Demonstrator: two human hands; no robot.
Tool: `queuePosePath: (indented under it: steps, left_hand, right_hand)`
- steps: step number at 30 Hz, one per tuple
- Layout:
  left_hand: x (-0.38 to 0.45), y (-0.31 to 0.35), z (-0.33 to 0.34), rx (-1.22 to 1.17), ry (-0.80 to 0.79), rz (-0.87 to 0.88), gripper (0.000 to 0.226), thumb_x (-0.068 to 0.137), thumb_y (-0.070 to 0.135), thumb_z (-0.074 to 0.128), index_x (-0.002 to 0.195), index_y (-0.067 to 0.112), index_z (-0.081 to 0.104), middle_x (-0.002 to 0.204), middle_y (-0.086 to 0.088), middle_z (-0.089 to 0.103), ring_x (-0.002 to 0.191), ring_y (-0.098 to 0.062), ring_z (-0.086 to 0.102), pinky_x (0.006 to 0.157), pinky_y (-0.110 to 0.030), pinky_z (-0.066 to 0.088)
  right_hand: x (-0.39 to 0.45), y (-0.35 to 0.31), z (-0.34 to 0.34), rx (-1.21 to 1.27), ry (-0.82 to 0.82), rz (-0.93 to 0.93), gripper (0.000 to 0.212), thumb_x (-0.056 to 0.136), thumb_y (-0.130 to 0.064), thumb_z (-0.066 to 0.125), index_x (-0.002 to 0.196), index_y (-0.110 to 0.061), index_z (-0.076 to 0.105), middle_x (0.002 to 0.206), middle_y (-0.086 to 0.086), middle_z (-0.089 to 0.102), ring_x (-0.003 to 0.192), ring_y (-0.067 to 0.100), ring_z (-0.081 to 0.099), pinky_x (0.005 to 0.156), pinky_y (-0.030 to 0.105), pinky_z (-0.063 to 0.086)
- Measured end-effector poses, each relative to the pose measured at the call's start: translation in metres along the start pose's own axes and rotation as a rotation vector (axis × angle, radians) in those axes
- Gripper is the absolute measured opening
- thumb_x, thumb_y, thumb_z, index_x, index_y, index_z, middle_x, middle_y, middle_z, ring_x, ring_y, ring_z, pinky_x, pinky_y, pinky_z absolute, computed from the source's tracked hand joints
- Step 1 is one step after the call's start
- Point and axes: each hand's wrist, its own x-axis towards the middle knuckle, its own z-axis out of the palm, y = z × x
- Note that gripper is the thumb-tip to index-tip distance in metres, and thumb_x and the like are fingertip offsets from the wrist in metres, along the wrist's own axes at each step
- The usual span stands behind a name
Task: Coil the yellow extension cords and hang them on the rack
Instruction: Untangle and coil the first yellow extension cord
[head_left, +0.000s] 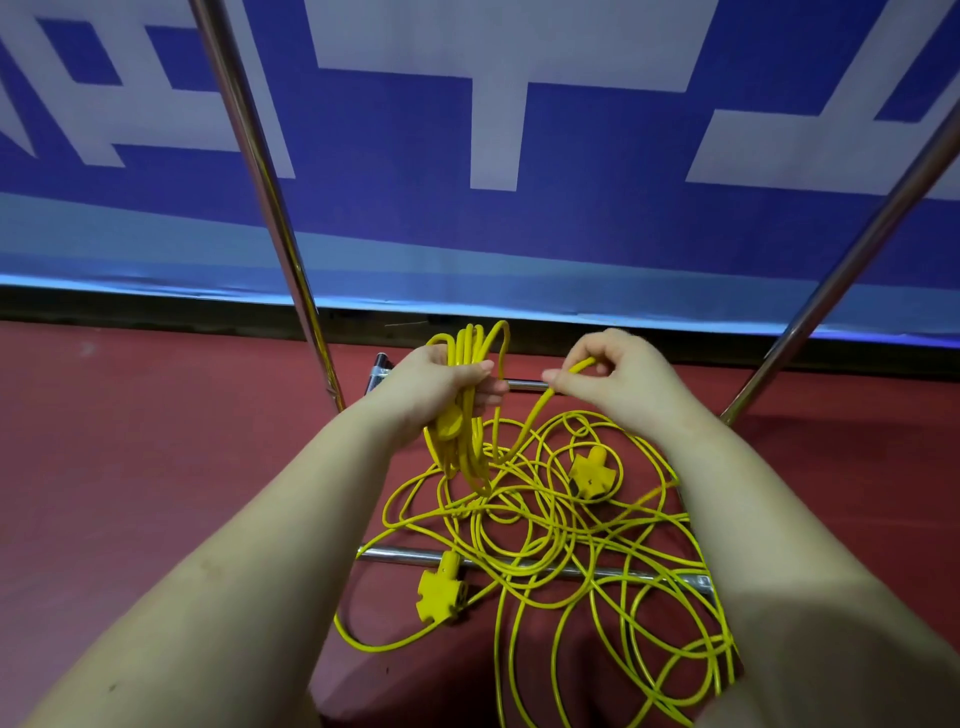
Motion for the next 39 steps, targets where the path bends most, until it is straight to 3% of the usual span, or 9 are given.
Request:
queuePosePath:
  steps: [3, 6, 10, 15, 19, 25, 31, 35, 39]
  left_hand:
    - [-0.003, -0.002, 0.008, 0.004, -0.028, -0.012, 0.007, 0.093, 0.012, 0.057, 0.097, 0.006, 0.056, 0.081, -0.011, 0.074, 0.077, -0.022, 0.072, 0.079, -0.039, 0.057]
    - [-0.005, -0.005, 0.013, 0.017, -0.053, -0.038, 0.026, 0.087, 0.019, 0.067, 0.103, 0.002, 0.057, 0.092, -0.02, 0.072, 0.089, -0.034, 0.07, 0.084, -0.052, 0.055]
    - [-0.007, -0.006, 0.02, -0.022, -0.132, -0.069, 0.009, 0.094, 0.011, 0.055, 0.101, 0.005, 0.055, 0.08, -0.011, 0.073, 0.067, -0.019, 0.071, 0.066, -0.037, 0.058]
    - [-0.009, -0.005, 0.024, 0.01, -0.176, -0.065, 0.005, 0.096, 0.012, 0.052, 0.097, 0.008, 0.054, 0.074, -0.008, 0.072, 0.064, -0.017, 0.069, 0.063, -0.036, 0.058]
    - [-0.01, -0.005, 0.027, 0.027, -0.196, -0.037, 0.009, 0.096, 0.013, 0.052, 0.089, 0.008, 0.053, 0.065, -0.005, 0.069, 0.06, -0.018, 0.067, 0.061, -0.034, 0.056]
    - [-0.014, -0.001, 0.03, 0.041, -0.19, -0.059, 0.031, 0.094, 0.041, 0.051, 0.082, 0.013, 0.052, 0.061, -0.003, 0.056, 0.049, -0.014, 0.055, 0.046, -0.021, 0.045]
    - [-0.013, -0.003, 0.03, 0.083, -0.214, 0.013, 0.018, 0.091, 0.026, 0.06, 0.08, 0.014, 0.052, 0.055, 0.001, 0.051, 0.047, -0.011, 0.048, 0.048, -0.022, 0.043]
    - [-0.005, -0.001, 0.02, 0.021, -0.038, 0.059, 0.021, 0.091, 0.024, 0.061, 0.075, 0.014, 0.053, 0.051, 0.003, 0.05, 0.044, -0.013, 0.046, 0.05, -0.025, 0.041]
    - [0.0, 0.008, 0.003, -0.175, 0.242, 0.104, 0.024, 0.093, 0.024, 0.059, 0.072, 0.013, 0.052, 0.048, 0.003, 0.047, 0.042, -0.012, 0.046, 0.046, -0.022, 0.044]
  right_hand:
    - [-0.002, -0.004, 0.007, 0.036, -0.068, -0.017, 0.017, 0.081, -0.033, 0.07, 0.073, -0.028, 0.056, 0.061, -0.013, 0.046, 0.055, -0.004, 0.048, 0.055, 0.018, 0.036]
    - [0.001, -0.005, 0.012, 0.071, -0.101, -0.023, 0.006, 0.095, -0.021, 0.051, 0.092, -0.027, 0.051, 0.074, -0.01, 0.052, 0.071, 0.007, 0.051, 0.071, 0.028, 0.043]
    - [0.002, -0.002, 0.014, 0.149, -0.052, -0.019, 0.013, 0.094, -0.016, 0.052, 0.103, -0.023, 0.045, 0.076, -0.008, 0.054, 0.067, 0.006, 0.05, 0.069, 0.028, 0.041]
    - [0.006, -0.001, 0.01, 0.343, 0.03, 0.027, 0.017, 0.093, -0.01, 0.053, 0.091, -0.026, 0.047, 0.075, -0.001, 0.055, 0.067, 0.016, 0.049, 0.066, 0.027, 0.041]
    - [0.008, -0.003, 0.009, 0.47, 0.039, 0.091, 0.02, 0.094, -0.008, 0.051, 0.086, -0.026, 0.048, 0.072, 0.0, 0.056, 0.062, 0.01, 0.048, 0.064, 0.023, 0.039]
    - [0.008, -0.001, 0.01, 0.294, 0.078, 0.055, 0.01, 0.092, -0.014, 0.057, 0.092, -0.02, 0.049, 0.071, -0.005, 0.053, 0.061, 0.007, 0.048, 0.059, 0.017, 0.038]
    - [0.005, -0.003, 0.01, 0.17, 0.141, 0.041, 0.02, 0.086, -0.029, 0.065, 0.076, -0.027, 0.047, 0.065, -0.007, 0.05, 0.057, 0.009, 0.046, 0.056, 0.023, 0.038]
    - [0.002, -0.002, 0.001, -0.094, -0.161, 0.153, 0.035, 0.089, -0.05, 0.052, 0.074, -0.019, 0.057, 0.065, -0.005, 0.061, 0.06, 0.013, 0.053, 0.06, 0.028, 0.042]
    - [-0.003, 0.012, 0.005, -0.43, -0.591, 0.316, 0.028, 0.095, -0.042, 0.046, 0.092, -0.016, 0.056, 0.089, 0.002, 0.07, 0.08, 0.018, 0.06, 0.081, 0.033, 0.047]
